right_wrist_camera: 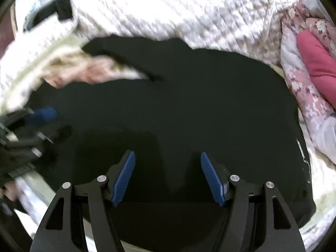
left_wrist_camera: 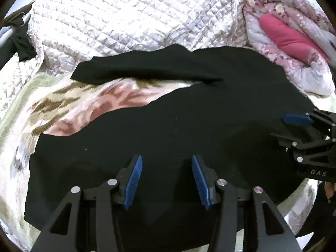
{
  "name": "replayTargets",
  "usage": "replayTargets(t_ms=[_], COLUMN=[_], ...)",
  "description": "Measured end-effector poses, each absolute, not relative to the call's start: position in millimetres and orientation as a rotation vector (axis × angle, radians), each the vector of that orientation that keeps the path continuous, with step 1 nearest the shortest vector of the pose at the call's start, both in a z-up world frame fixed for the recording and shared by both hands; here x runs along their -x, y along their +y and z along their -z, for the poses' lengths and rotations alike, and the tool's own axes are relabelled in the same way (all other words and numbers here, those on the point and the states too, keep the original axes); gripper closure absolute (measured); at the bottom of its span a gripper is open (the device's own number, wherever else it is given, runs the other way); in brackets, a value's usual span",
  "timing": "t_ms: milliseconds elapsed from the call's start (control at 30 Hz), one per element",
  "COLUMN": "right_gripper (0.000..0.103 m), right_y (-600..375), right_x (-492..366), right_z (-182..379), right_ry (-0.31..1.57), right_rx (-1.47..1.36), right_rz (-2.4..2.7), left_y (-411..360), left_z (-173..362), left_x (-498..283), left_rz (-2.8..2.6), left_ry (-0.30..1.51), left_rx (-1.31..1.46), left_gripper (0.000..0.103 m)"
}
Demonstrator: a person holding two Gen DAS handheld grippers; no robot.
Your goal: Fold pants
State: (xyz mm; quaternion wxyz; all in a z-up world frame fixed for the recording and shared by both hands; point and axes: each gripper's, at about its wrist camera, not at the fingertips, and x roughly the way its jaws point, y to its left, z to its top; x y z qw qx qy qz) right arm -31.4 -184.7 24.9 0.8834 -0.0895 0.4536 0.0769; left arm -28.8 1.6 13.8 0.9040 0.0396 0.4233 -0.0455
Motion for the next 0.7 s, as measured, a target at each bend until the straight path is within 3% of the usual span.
replayTargets(t_ms=[700], right_gripper=[0.038], right_y=[-213], right_x=[-79], right_z=[-97], right_ry=[0.827], right_rx=[0.093], right_rz=[-0.234], left_y=[34], left_z=[-41], left_x=[-40], left_rz=[0.034], left_ry=[0.845], left_rx=[-0.064], left_gripper=[0.051])
